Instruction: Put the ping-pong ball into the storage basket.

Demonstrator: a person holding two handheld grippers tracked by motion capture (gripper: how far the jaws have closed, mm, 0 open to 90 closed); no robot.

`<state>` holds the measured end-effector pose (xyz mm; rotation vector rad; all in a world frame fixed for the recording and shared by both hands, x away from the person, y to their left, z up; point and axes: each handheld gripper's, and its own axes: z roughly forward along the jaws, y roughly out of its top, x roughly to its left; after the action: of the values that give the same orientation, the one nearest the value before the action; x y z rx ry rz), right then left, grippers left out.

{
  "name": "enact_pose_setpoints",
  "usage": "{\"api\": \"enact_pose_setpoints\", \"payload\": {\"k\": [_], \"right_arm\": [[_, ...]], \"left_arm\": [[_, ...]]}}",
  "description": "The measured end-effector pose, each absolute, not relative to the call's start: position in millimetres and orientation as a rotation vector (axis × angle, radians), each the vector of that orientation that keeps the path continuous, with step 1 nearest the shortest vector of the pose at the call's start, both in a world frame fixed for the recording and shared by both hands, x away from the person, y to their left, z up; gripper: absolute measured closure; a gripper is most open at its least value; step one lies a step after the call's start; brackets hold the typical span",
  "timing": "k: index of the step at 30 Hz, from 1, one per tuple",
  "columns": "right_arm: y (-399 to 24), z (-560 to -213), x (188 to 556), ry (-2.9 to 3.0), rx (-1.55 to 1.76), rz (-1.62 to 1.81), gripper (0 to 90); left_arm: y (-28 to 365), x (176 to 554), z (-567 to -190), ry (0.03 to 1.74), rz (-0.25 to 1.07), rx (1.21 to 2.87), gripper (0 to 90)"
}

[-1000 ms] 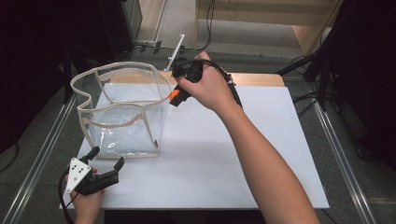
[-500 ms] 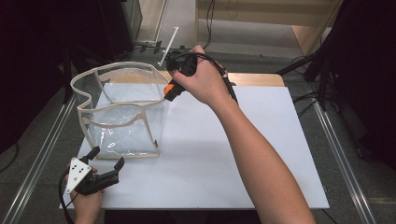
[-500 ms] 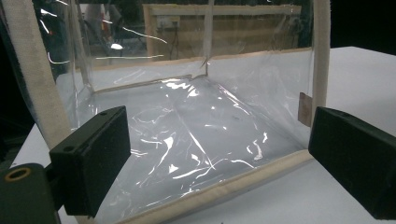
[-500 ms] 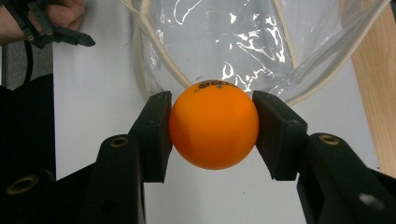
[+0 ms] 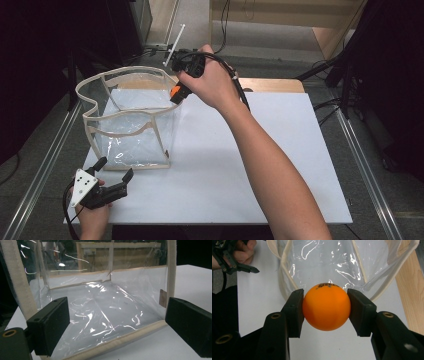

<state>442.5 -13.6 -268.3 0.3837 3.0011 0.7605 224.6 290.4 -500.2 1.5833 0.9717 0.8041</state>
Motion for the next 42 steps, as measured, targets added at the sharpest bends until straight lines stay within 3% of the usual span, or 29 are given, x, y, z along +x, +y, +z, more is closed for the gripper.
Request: {"api": "enact_pose_setpoints", "payload": {"k": [16,19,20,26,29,31,34,42], "right_arm": [[2.3,-277.6,449.2,2.98,0.477,0.71,47.2],[1.5,-279.4,450.0,2.985,0.496,0.697,40.9],[-1.2,-279.1,449.4,2.962,0.512,0.699,33.3],[-12.1,-278.0,446.2,2.935,0.551,0.732,21.9],[-22.2,-281.1,443.7,2.928,0.583,0.763,9.0],[-24.7,-282.0,442.8,2.917,0.597,0.762,8.4],[-32.0,-285.1,441.7,2.916,0.622,0.806,0.0],[-43.5,-295.4,436.1,2.921,0.632,0.839,0.0]], "left_arm": [[290.6,224.8,-500.2,0.973,0.799,1.584,6.1],[290.8,224.9,-500.1,0.972,0.8,1.585,6.1],[290.7,225.0,-500.1,0.972,0.8,1.586,6.1],[290.5,224.8,-500.1,0.973,0.8,1.585,6.1],[290.3,224.8,-500.2,0.973,0.798,1.585,6.1],[290.2,224.9,-500.2,0.973,0.798,1.585,6.1],[290.1,224.9,-500.2,0.972,0.801,1.588,6.1],[289.5,224.9,-500.2,0.971,0.801,1.589,6.1]]}}
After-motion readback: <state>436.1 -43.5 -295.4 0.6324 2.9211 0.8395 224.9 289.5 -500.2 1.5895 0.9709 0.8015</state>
